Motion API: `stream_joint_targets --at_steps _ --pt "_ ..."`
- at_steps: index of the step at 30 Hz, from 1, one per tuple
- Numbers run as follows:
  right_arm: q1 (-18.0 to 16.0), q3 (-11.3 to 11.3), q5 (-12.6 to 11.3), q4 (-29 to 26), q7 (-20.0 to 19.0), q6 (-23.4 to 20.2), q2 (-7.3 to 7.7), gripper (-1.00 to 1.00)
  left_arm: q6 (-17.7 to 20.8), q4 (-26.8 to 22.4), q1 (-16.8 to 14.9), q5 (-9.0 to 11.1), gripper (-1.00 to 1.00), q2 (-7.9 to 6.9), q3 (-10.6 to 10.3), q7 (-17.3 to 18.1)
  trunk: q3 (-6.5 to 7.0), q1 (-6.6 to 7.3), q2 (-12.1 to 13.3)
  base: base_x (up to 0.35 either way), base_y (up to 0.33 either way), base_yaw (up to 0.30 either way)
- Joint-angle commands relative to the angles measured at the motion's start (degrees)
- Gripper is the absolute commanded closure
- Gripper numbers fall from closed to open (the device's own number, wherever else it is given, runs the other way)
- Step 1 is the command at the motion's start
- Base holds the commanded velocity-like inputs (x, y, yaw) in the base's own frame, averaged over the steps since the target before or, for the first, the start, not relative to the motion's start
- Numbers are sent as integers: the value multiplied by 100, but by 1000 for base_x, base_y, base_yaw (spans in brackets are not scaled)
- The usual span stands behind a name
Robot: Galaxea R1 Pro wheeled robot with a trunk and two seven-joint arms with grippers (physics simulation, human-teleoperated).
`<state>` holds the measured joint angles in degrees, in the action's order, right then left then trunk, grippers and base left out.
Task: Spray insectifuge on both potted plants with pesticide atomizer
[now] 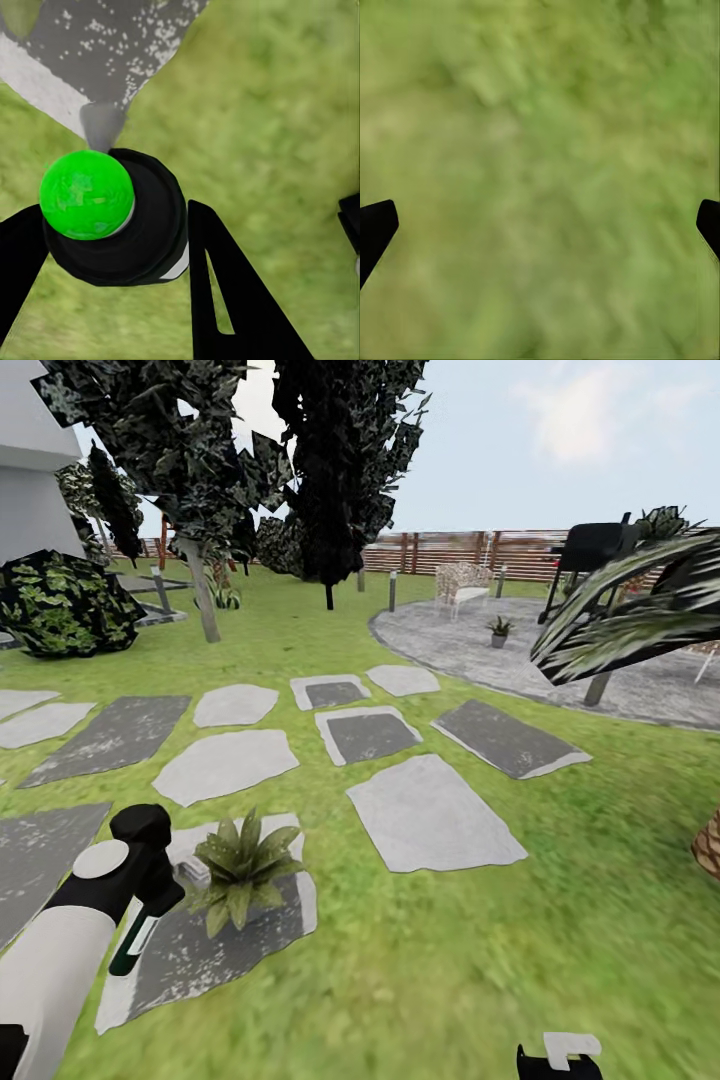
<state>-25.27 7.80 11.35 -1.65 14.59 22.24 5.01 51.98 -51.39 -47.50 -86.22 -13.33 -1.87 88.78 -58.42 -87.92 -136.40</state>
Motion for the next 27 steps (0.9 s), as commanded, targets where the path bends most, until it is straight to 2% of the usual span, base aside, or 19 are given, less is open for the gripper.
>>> stream_joint_targets --at_steps 1,5,14,22,24,27 --pt "-4 46 60 7 18 19 0 -100 55 -42 -9 -44 100 -12 -19 56 -6 -2 -2 327 0 0" --pt "-4 46 60 7 18 18 0 -100 44 -197 -28 -54 100 -11 -22 60 -6 -2 -2 233 0 49" --pt "-4 46 60 5 18 18 0 -100 35 -222 -8 -176 100 22 -65 52 -6 -2 -2 15 0 244" --pt "-4 46 66 7 18 18 16 -100 31 -220 25 -190 100 22 -77 33 -6 -2 -2 0 0 27" --pt "-4 46 66 7 18 18 17 -100 34 -217 40 -227 100 23 -130 28 -6 -2 -2 0 0 0" --pt "-4 46 68 7 18 18 17 -100 89 -166 66 -341 100 34 -419 -17 -6 -2 -2 0 0 0"
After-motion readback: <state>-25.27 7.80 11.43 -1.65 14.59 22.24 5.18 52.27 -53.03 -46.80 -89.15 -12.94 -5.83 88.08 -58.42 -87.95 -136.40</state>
